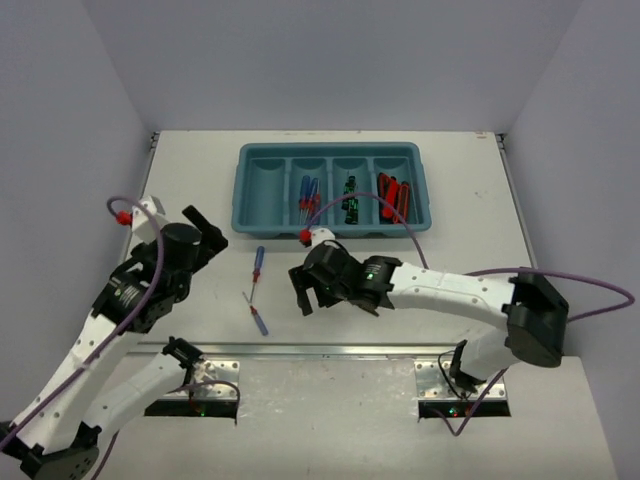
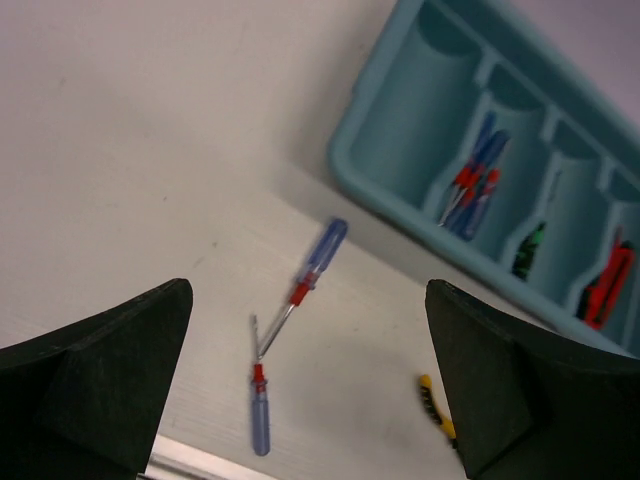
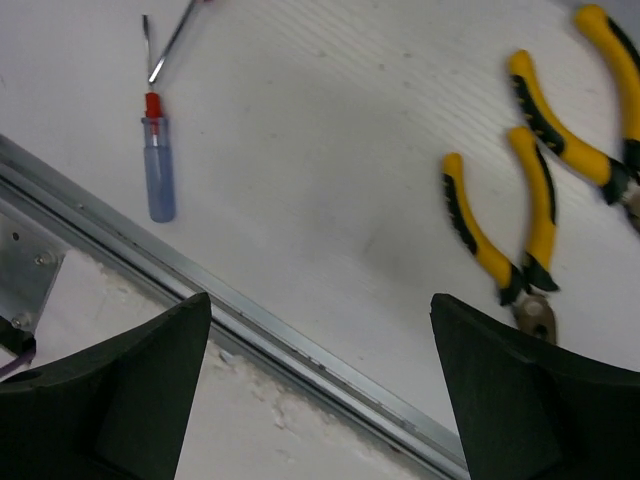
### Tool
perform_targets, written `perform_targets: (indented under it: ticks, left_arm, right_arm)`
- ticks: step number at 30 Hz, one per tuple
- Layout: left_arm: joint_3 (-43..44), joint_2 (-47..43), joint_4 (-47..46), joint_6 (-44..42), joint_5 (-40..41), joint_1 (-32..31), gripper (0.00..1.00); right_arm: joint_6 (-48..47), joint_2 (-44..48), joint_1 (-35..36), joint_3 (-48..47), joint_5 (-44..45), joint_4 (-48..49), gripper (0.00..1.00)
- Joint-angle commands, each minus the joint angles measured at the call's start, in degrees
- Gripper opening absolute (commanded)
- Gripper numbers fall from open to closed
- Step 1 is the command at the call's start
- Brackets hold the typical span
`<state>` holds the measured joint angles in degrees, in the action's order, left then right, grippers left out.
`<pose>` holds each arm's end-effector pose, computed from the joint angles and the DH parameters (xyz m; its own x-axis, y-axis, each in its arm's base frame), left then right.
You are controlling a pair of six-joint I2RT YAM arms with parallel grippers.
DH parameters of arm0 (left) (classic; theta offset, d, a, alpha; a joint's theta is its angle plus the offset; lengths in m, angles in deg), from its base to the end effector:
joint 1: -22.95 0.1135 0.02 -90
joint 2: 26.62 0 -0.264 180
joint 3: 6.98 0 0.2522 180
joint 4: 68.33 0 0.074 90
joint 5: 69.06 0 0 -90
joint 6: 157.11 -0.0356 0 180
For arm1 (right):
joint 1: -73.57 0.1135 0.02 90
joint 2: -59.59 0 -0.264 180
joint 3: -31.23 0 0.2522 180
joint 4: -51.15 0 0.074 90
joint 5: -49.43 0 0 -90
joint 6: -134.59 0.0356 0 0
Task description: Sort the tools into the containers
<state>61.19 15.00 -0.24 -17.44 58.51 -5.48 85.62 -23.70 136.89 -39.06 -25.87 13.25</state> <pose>0.1200 -0.0403 0.3338 -0.3591 -0.4927 -0.7927 -0.4601 0.8324 -0.3089 0.1442 0.2669 0.2348 -0.7830 -0.1441 -0.6050 -0.3690 0.8907 0.2655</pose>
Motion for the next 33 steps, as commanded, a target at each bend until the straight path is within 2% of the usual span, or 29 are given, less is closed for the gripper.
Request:
perform_targets:
  ticks: [1,4,9,14,16,20,24,27,28,30,33]
  left_arm:
    - [1.46,-6.89,-4.76,-7.41,3.65,-0.32,1.00]
    - [0.62,-12.31,-4.68,-6.79,7.92,-0.32,1.00]
    - [-3.66,-20.28,-6.31,-6.21,11.62,-0.32,1.00]
    - [-4.23,-22.55,-7.32,-6.69,11.22,-0.32,1.00]
    - [-4.22,-22.38,-7.14,-6.69,10.96,-0.32,1.00]
    - [-4.15,-22.26,-7.12,-6.70,10.85,-0.32,1.00]
    - [-4.22,-23.13,-7.22,-6.78,10.94,-0.32,1.00]
    - [-4.37,-23.98,-7.49,-6.78,10.98,-0.32,1.00]
    - [-4.36,-24.34,-7.51,-6.78,11.06,-0.32,1.00]
    - [-4.49,-24.75,-7.57,-6.78,11.21,-0.32,1.00]
    - [-4.52,-25.36,-7.66,-6.78,11.34,-0.32,1.00]
  right_arm:
    - [2.56,-12.57,5.23,-11.30,2.68,0.50,0.88]
    - [2.64,-26.91,7.60,-24.85,2.44,-2.83,0.81]
    - [3.26,-38.73,9.48,-36.37,2.21,-8.08,0.68]
    - [4.39,-46.22,11.21,-45.14,3.91,-13.64,0.56]
    - [4.66,-47.21,11.39,-46.03,4.37,-14.09,0.52]
    - [5.57,-48.73,11.32,-46.04,5.12,-15.09,0.39]
    - [6.00,-49.02,11.39,-45.01,4.32,-14.54,0.20]
    - [5.57,-48.04,11.66,-43.99,3.17,-12.66,0.13]
    - [4.40,-47.13,11.92,-43.19,1.56,-10.89,0.09]
    - [3.24,-46.26,12.26,-42.21,-0.37,-9.35,0.08]
    - [-0.37,-42.72,12.53,-39.35,-9.59,-4.14,0.01]
